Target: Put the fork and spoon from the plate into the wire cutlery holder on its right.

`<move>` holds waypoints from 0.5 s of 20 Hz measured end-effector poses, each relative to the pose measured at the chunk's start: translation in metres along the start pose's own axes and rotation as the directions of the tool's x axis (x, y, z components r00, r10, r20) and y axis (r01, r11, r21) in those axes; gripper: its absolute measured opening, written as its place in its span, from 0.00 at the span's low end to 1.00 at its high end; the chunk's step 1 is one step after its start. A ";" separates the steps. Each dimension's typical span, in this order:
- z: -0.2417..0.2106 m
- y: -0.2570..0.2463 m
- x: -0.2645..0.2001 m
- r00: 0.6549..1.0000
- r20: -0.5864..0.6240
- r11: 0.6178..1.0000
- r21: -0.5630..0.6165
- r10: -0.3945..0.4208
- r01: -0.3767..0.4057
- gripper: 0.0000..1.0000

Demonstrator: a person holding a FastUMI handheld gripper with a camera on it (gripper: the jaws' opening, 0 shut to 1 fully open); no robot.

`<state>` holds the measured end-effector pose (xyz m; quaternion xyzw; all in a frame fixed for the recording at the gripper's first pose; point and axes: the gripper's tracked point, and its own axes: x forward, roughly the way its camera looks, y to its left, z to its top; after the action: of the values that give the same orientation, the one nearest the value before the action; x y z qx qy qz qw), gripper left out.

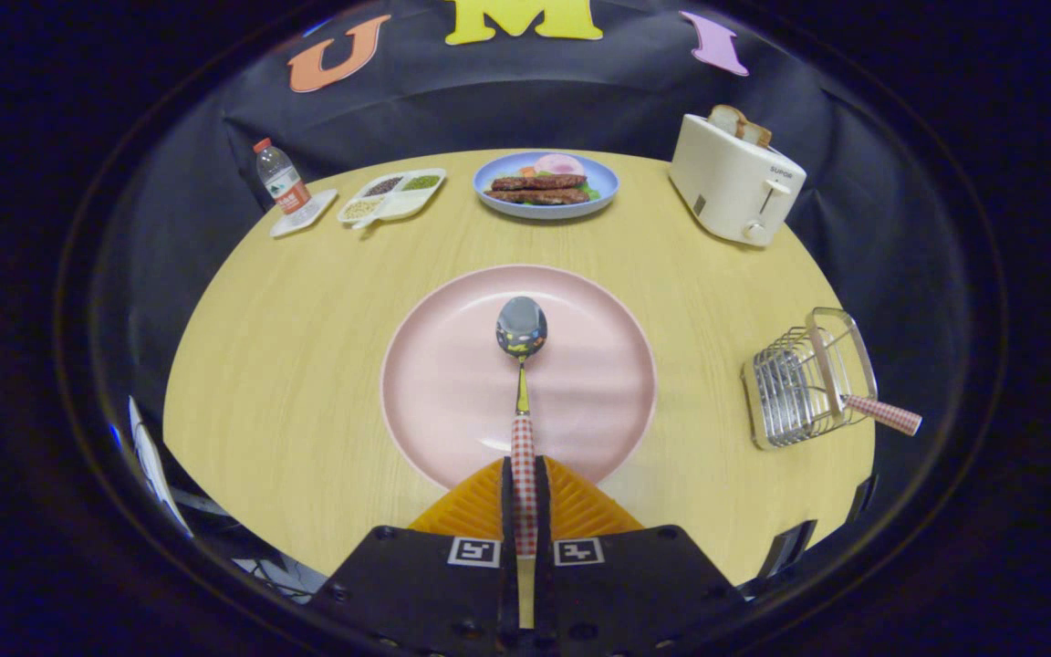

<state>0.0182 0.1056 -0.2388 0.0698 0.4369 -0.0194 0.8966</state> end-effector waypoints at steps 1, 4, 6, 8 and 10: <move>0.001 -0.006 -0.012 1.000 -0.024 1.000 0.004 0.015 -0.015 0.07; 0.012 -0.041 -0.051 0.998 -0.059 1.000 0.009 0.026 -0.025 0.07; 0.018 -0.069 -0.078 0.997 -0.074 1.000 0.011 0.019 -0.019 0.06; 0.022 -0.099 -0.105 0.995 -0.103 0.999 0.031 0.019 -0.016 0.06; 0.027 -0.138 -0.127 0.992 -0.125 0.999 0.045 -0.017 0.023 0.06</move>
<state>-0.0526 -0.0384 -0.1371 0.0874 0.4923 -0.0342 0.8654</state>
